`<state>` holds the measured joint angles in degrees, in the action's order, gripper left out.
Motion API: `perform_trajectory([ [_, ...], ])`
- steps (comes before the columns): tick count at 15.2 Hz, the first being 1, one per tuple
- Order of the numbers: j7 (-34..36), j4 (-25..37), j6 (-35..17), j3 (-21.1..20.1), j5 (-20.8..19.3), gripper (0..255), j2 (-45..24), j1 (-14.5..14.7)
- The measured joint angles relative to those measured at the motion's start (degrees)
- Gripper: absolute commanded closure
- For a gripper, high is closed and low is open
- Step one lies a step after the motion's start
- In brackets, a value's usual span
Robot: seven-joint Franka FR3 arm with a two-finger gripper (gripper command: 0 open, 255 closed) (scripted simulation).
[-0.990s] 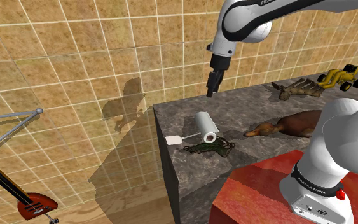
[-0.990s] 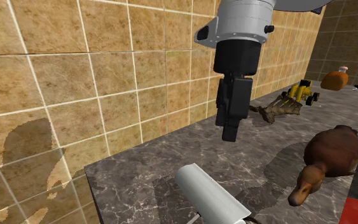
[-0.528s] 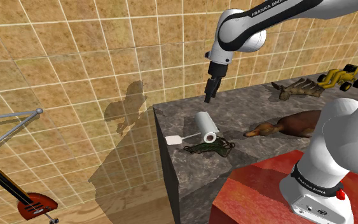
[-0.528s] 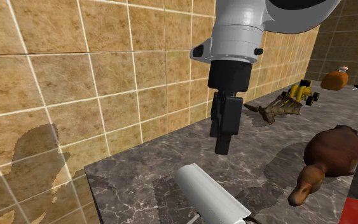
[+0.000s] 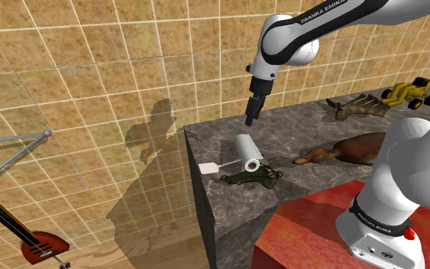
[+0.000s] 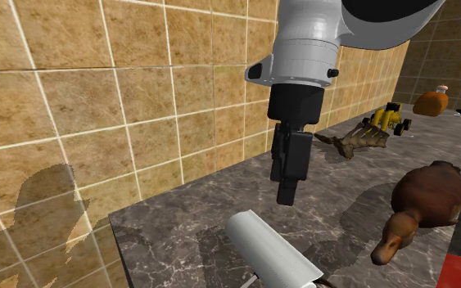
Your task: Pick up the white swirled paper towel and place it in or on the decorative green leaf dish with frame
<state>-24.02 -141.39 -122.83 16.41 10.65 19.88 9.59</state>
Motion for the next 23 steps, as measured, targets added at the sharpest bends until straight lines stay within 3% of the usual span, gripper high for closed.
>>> perform_trajectory([
  [9,0.0,0.0,0.0,0.0,0.0,255,0.0,0.0],
  [10,0.0,0.0,0.0,0.0,0.0,0,0.0,0.0],
  [13,4.61,-0.23,-1.99,-0.01,1.94,0,-2.11,-0.71],
  [20,29.63,-3.52,-15.32,0.4,15.63,0,-13.43,-3.06],
  [23,33.2,-4.26,-18.64,0.38,19.85,0,-16.24,-2.91],
])
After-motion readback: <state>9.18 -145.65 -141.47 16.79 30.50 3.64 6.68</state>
